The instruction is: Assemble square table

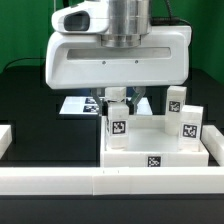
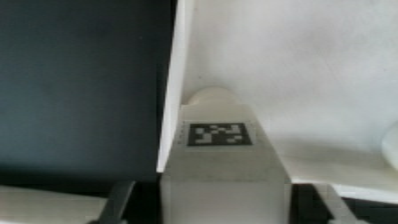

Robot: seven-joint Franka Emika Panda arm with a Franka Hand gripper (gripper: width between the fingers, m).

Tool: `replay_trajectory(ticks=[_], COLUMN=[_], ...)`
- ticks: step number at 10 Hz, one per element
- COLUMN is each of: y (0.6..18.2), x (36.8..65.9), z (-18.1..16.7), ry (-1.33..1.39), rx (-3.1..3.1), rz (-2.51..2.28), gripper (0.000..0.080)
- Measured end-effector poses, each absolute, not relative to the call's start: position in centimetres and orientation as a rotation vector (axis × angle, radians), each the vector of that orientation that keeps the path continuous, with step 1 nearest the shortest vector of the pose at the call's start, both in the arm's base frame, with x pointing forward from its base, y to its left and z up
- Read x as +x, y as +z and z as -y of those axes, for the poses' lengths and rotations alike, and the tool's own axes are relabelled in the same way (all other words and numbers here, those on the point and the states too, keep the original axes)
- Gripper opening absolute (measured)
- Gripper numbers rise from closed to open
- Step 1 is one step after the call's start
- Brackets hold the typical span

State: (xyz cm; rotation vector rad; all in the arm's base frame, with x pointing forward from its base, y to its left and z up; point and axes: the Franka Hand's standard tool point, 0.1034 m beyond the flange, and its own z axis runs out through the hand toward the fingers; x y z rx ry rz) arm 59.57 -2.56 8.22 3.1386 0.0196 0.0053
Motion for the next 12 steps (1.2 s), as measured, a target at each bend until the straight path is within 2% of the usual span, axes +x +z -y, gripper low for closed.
replay_trajectory(ticks=[9,12], y=[8.10,8.07], x=[59.59,59.65], z=[2.12,1.95], ry=[0.007,0.007], rx=[2.888,2.766], rz=[1.314,1.558], gripper=[0.0287,0.0287])
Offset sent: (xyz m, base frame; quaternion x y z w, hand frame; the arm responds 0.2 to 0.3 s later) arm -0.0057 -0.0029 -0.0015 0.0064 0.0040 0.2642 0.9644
